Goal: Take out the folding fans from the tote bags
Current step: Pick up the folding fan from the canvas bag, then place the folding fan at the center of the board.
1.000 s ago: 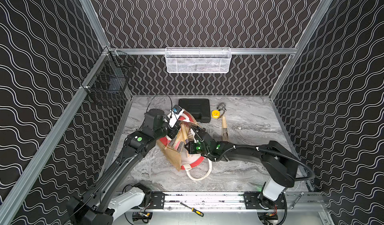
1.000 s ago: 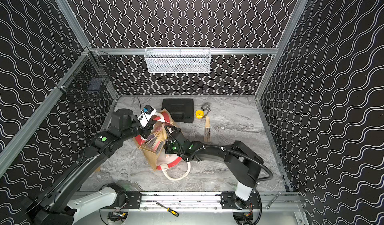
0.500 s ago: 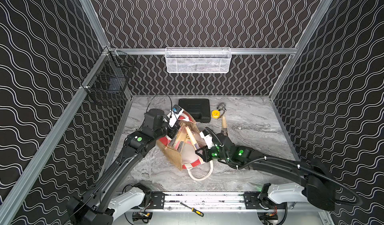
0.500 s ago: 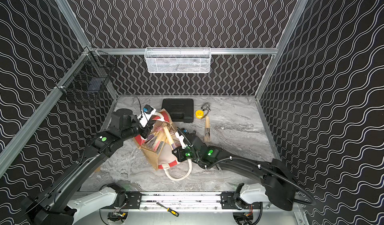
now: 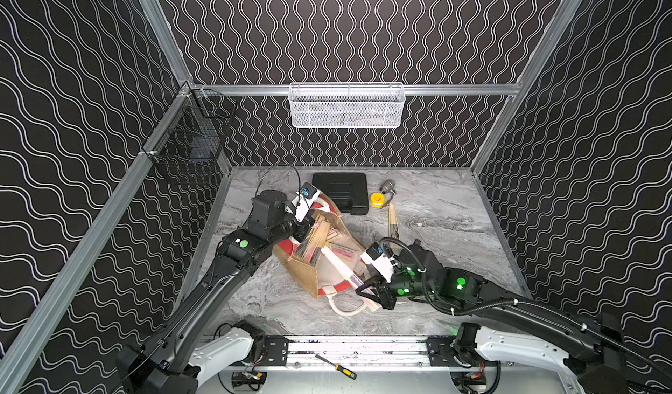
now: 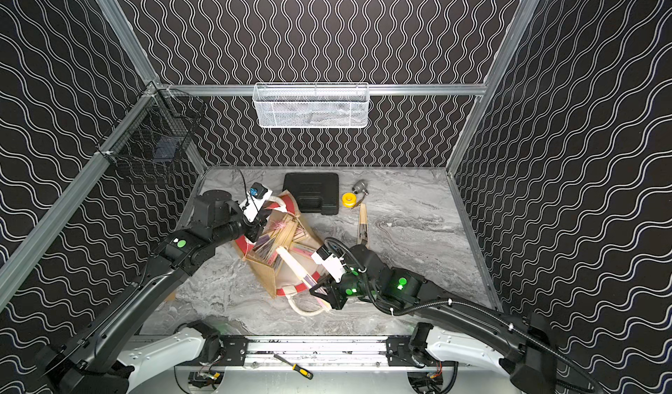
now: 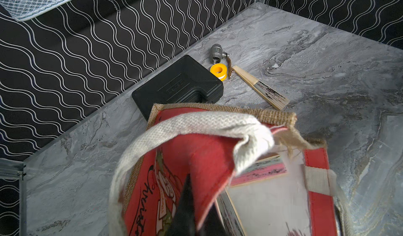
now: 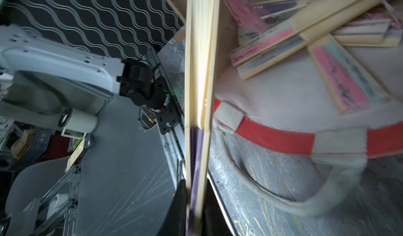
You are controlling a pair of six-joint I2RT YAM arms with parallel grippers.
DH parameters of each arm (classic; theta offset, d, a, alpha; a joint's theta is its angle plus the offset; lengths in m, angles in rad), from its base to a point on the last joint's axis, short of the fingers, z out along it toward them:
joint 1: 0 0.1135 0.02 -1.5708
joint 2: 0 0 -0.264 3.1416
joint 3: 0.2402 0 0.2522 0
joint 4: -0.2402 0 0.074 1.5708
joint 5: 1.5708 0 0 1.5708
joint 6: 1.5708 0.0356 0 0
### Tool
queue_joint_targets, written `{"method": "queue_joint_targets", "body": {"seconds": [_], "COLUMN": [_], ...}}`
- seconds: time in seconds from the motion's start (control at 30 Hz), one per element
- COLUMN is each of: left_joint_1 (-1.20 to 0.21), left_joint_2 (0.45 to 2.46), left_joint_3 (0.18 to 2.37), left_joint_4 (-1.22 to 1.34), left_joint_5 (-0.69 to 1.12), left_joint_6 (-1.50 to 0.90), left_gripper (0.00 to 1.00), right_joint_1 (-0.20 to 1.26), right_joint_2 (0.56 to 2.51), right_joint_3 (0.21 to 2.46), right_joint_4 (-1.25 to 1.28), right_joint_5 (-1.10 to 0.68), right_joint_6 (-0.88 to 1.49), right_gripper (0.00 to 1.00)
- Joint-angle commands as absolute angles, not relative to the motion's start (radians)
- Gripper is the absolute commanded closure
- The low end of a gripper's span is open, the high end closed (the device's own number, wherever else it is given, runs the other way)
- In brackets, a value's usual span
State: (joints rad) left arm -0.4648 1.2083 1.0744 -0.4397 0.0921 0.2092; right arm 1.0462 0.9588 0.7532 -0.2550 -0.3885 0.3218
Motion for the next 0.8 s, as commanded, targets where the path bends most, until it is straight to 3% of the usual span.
{"method": "queue_joint_targets", "body": {"seconds": [0.0, 0.1, 0.37, 0.57, 0.77], "left_joint_1": [-0.463, -0.463, -0.463, -0.463, -0.462], "left_joint_2": [1.214, 1.206, 1.206, 1.2, 1.197], "left_joint_3": [1.083, 1.075, 1.075, 1.072, 1.069], "left_joint_4": [-0.397, -0.389, -0.391, -0.387, -0.386], "left_joint_5": [0.087, 0.089, 0.082, 0.086, 0.08], "left_joint_6": [0.195, 0.201, 0.206, 0.206, 0.21], "left_gripper": [1.0, 1.0, 1.0, 1.0, 1.0], "right_joint_1": [1.05, 1.05, 1.003, 0.765, 0.531], "right_joint_2": [0.91, 0.889, 0.873, 0.934, 1.124], "right_joint_3": [0.797, 0.869, 1.03, 1.071, 1.093], "right_joint_4": [-0.189, -0.207, -0.286, -0.322, -0.374], "right_joint_5": [-0.456, -0.447, -0.217, -0.167, -0.012], "right_joint_6": [0.262, 0.231, 0.198, 0.215, 0.264], "right_gripper": [0.86, 0.86, 0.84, 0.83, 0.81]}}
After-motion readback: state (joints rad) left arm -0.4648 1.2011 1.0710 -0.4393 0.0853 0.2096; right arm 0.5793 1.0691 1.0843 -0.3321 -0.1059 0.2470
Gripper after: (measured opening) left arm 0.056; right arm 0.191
